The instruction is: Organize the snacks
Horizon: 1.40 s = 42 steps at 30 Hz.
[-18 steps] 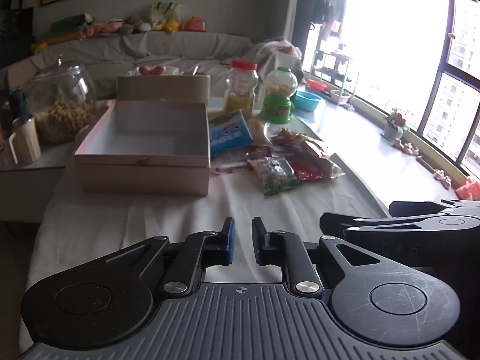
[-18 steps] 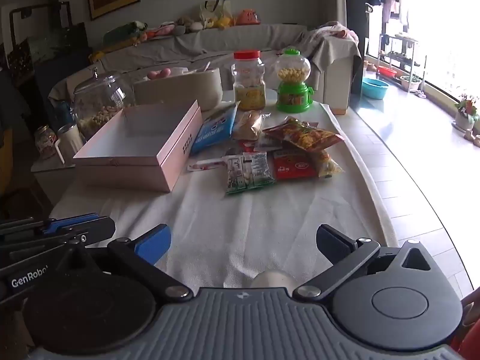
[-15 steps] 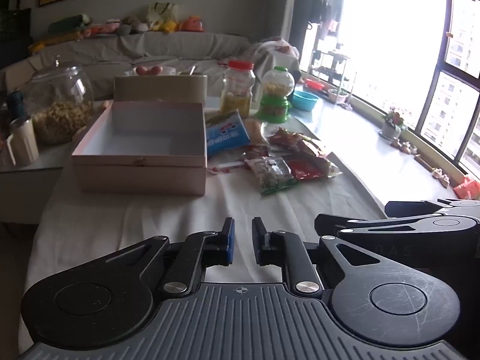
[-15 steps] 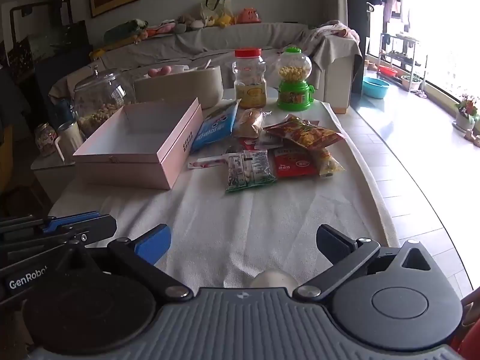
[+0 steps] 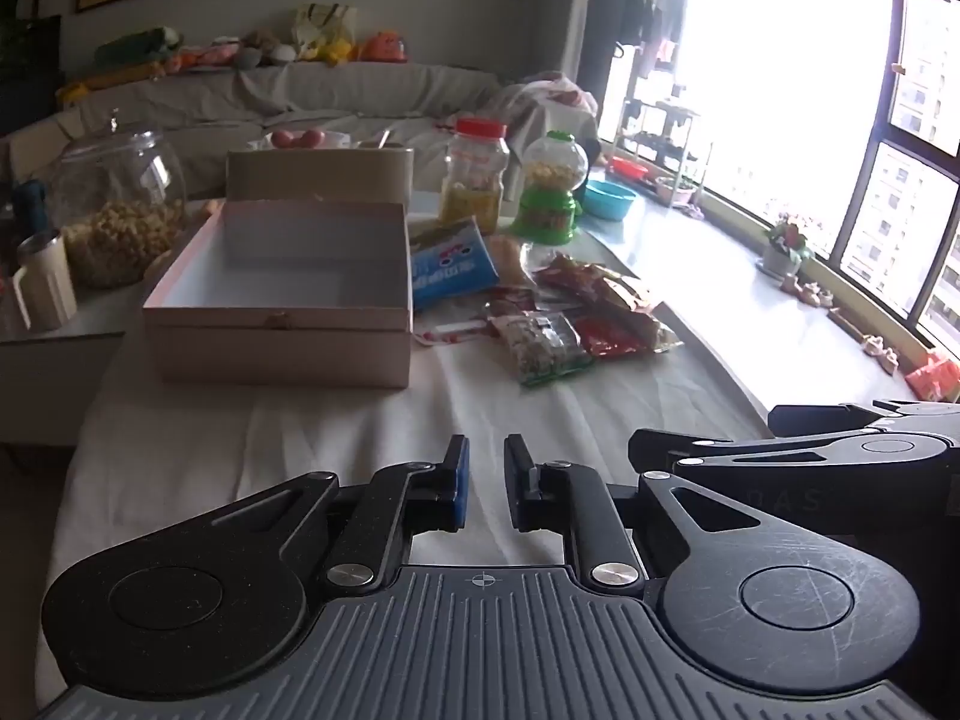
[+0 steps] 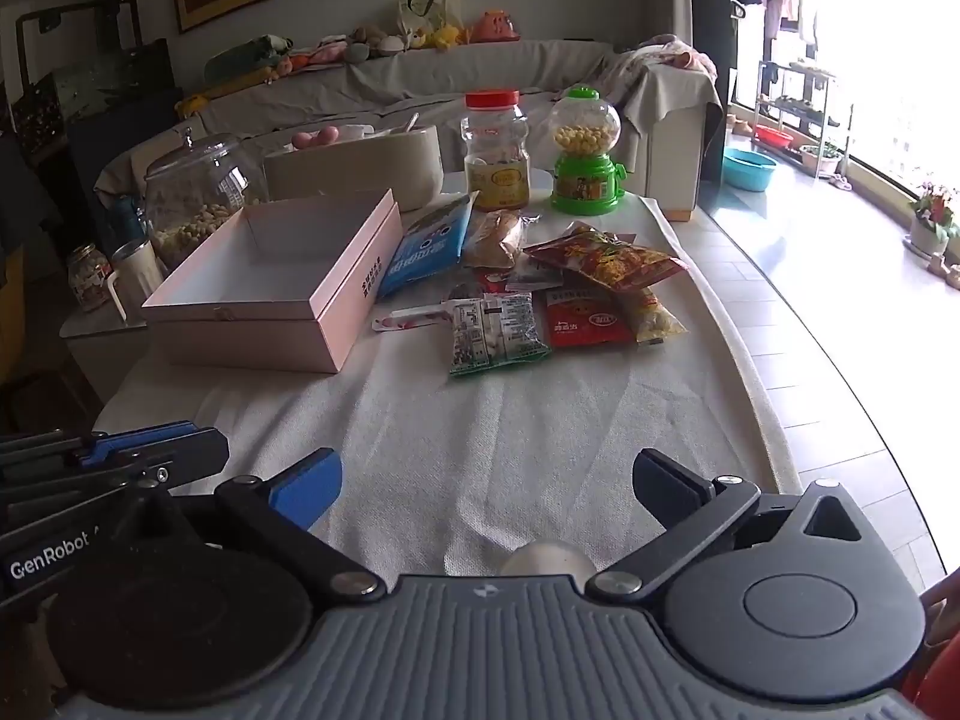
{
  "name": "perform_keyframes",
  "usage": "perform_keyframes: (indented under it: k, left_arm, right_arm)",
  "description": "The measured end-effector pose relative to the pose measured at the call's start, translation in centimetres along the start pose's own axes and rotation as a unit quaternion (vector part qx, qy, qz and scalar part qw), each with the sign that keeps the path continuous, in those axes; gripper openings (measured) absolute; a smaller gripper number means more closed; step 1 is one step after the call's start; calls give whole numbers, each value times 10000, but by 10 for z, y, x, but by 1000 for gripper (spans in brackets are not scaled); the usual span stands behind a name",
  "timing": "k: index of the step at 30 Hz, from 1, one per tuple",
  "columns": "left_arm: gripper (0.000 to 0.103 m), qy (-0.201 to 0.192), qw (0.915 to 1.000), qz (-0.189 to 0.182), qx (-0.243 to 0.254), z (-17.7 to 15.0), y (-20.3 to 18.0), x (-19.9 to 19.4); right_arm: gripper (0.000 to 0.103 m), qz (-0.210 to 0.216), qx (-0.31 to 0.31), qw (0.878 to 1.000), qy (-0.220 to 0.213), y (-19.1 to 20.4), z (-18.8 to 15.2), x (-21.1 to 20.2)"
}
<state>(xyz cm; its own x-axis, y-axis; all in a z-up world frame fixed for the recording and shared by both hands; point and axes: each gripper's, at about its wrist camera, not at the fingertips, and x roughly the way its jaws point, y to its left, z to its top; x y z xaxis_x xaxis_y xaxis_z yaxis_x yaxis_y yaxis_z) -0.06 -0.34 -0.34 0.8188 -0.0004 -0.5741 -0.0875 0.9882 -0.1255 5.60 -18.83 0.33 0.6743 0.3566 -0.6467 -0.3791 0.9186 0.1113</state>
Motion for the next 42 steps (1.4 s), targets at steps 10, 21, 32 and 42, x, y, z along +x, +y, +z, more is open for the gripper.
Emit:
perform_keyframes:
  k: [10,21,32,42]
  left_arm:
    - [17,-109,9999,20,51,1,-2,-7]
    - [17,-177,9998,15,88,1,-4,-15]
    - [17,-154,9999,37,60,2,-2,-15]
    - [17,-137,9999,51,29,2,-1,-15]
  right_arm:
    - [103,-28,-4,9999,-162,-1,1,-7]
    - [103,-17,-14,9997,-227,0,2,-10]
    - [103,-12,-18,9998,-198,0,1,-10]
    - [103,-1,-31,9998,-193,1,1,-9]
